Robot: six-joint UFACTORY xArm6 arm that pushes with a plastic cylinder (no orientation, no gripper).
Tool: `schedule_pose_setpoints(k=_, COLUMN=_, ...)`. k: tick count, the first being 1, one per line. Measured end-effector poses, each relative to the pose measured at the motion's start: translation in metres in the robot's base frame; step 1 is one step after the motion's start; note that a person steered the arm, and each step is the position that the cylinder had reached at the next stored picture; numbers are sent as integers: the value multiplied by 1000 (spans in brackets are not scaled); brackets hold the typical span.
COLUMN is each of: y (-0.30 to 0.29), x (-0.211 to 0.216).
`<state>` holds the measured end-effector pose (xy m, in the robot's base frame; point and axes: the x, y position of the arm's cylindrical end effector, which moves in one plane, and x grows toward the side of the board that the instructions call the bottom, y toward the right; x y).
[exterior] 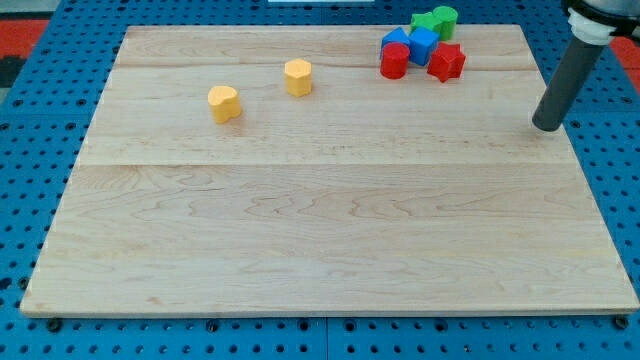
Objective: Push the yellow hexagon towards the top center
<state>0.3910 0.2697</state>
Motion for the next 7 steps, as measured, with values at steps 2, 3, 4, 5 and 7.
schedule_pose_setpoints(k=2, y=0, x=15)
schedule_pose_setpoints(k=3, y=0, x=20)
schedule_pose_setpoints(k=4, y=0, x=24)
schedule_pose_setpoints(k=5, y=-15, x=32)
schedule_pose_setpoints(k=7, y=-221, x=70)
